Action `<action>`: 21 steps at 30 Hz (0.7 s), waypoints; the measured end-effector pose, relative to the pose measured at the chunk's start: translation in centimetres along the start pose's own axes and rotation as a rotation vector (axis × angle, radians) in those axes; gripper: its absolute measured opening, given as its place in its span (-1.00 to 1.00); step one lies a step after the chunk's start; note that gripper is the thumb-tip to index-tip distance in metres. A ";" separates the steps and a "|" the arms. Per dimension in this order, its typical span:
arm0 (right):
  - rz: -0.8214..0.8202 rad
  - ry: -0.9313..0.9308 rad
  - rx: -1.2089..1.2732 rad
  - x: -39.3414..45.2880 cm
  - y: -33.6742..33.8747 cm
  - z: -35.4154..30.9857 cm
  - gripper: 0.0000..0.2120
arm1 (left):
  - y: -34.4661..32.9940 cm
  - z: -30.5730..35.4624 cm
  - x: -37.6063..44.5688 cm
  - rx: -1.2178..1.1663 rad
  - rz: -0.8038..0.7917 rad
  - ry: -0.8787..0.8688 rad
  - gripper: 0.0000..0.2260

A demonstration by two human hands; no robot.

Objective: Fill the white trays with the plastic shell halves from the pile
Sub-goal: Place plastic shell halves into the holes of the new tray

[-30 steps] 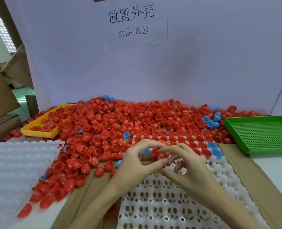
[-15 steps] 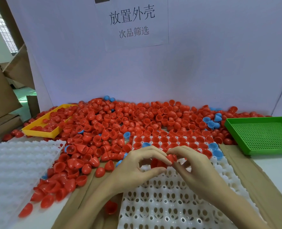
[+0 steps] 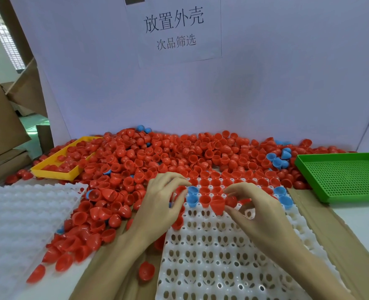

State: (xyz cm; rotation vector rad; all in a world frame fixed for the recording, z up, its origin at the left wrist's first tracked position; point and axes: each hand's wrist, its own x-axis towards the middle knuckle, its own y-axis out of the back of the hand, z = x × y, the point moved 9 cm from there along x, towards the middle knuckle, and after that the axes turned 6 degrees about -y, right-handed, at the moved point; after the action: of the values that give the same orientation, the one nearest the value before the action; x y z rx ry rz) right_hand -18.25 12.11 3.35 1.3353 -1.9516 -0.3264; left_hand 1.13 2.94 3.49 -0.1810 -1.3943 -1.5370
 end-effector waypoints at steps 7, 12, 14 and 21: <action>0.014 0.034 0.009 -0.3 -0.1 -0.6 -0.72 | -2.1 4.3 -0.4 -0.340 -0.134 -0.088 -0.69; -0.029 0.011 0.028 -0.3 -0.8 -0.2 -0.64 | -1.7 4.2 -0.4 -0.389 -0.075 -0.060 -0.67; -0.080 -0.057 0.127 -0.2 -1.1 0.6 -0.55 | -1.5 3.8 -0.4 -0.404 -0.071 -0.030 -0.63; -0.086 -0.072 0.193 -0.1 -0.9 0.5 -0.69 | -1.6 3.2 -0.5 -0.409 -0.078 0.006 -0.68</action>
State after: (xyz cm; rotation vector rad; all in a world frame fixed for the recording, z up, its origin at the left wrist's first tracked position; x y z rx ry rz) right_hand -18.01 11.69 2.43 1.5534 -2.0307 -0.2349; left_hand -1.35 5.52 3.06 -0.3736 -1.0783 -1.8749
